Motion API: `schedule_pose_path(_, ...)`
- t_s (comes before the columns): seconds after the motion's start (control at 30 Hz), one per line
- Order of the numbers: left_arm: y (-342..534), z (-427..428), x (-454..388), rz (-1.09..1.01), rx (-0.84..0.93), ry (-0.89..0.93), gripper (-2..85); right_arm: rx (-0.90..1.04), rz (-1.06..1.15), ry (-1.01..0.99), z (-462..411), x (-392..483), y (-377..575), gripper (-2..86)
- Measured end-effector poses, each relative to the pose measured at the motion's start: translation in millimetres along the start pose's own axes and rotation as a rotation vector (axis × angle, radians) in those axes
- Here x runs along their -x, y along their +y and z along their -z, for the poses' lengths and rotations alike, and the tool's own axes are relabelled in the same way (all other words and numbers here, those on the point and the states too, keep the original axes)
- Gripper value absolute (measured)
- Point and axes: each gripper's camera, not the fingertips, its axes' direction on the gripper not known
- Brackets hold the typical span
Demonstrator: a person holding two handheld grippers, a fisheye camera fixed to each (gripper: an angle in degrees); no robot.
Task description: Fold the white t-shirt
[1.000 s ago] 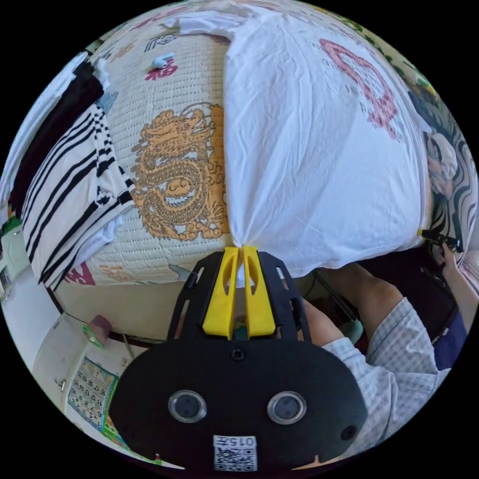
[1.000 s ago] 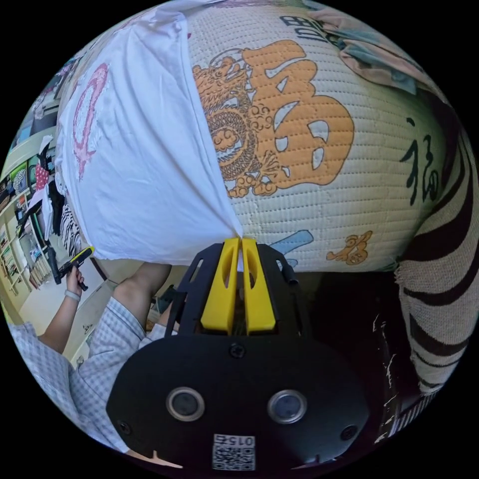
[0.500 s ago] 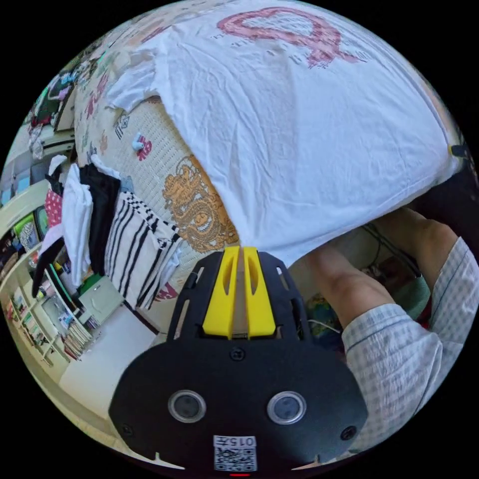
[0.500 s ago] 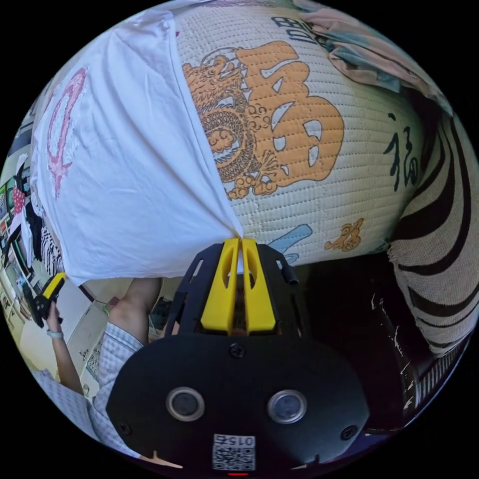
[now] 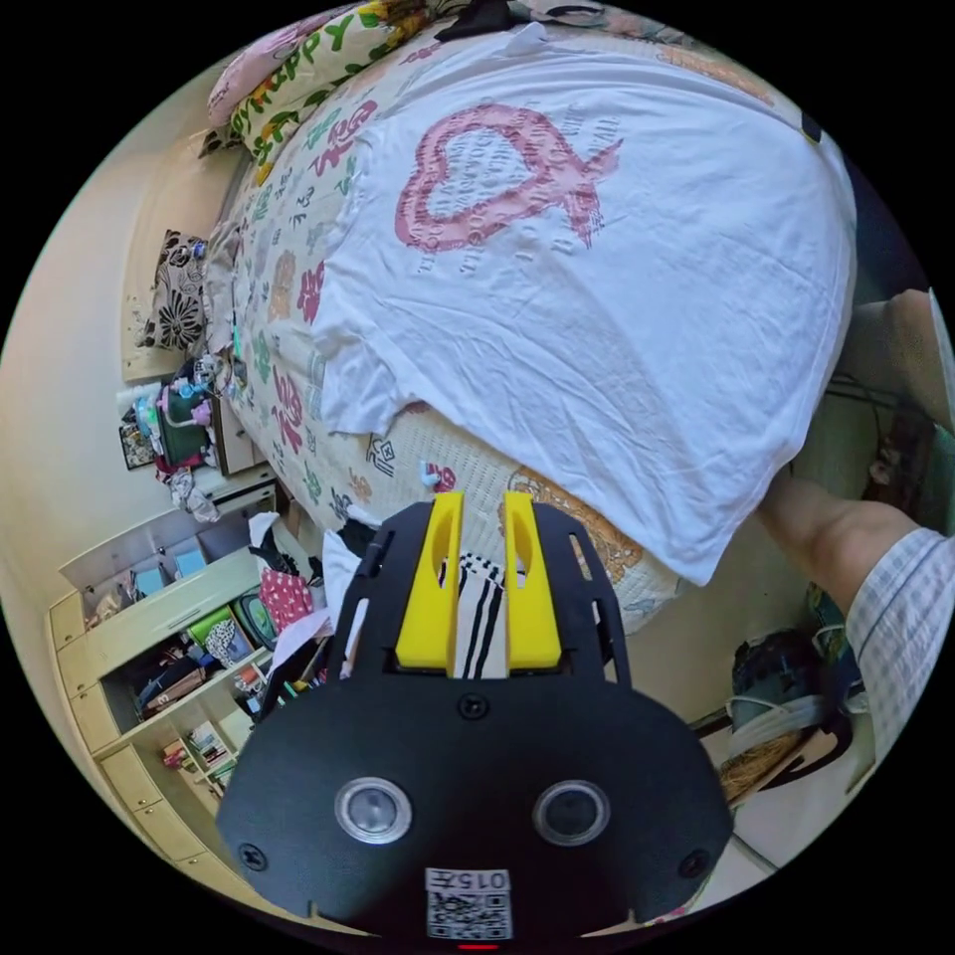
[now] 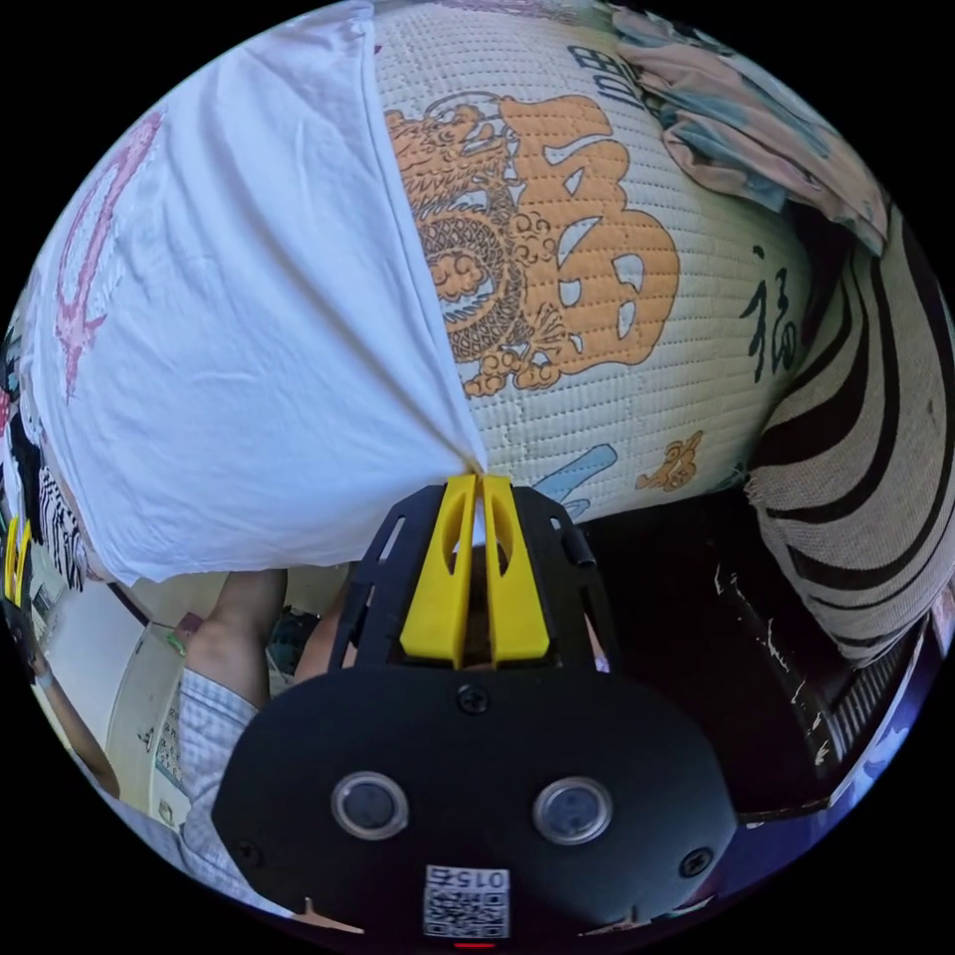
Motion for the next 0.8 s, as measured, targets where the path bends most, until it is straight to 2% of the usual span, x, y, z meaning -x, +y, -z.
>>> schedule_pose_path(0.13, -38.7, 13.7, 13.7, -0.007, -0.072, 0.053, 6.9, -0.041, -0.01, -0.027, 6.4, -6.2, 9.3, 0.3)
schedule_pose_path(0.27, -88.9, 29.2, 53.2, 0.105, -0.175, 0.271, 7.2, -0.059, -0.026, -0.103, 15.4, -20.9, 17.6, 0.7)
schedule_pose_path(0.43, -162.5, 51.5, 109.5, 0.212, -0.277, 0.444, 7.9, -0.047, 0.064, -0.158, 35.2, -33.3, 20.1, 3.4)
schedule_pose_path(0.57, -244.6, 80.2, 154.1, 0.203, -0.376, 0.568, 8.4, -0.241, 0.181, -0.238, 90.4, -44.5, 18.0, 7.2)
schedule_pose_path(0.73, -354.2, 111.9, 194.5, 0.159, -0.456, 0.697, 8.7, -0.486, 0.181, -0.403, 158.6, -75.3, -16.3, 7.6)
schedule_pose_path(0.8, -399.7, 123.2, 205.2, 0.122, -0.461, 0.735, 8.8, -0.563, 0.171, -0.532, 179.9, -93.3, -39.0, 7.5)
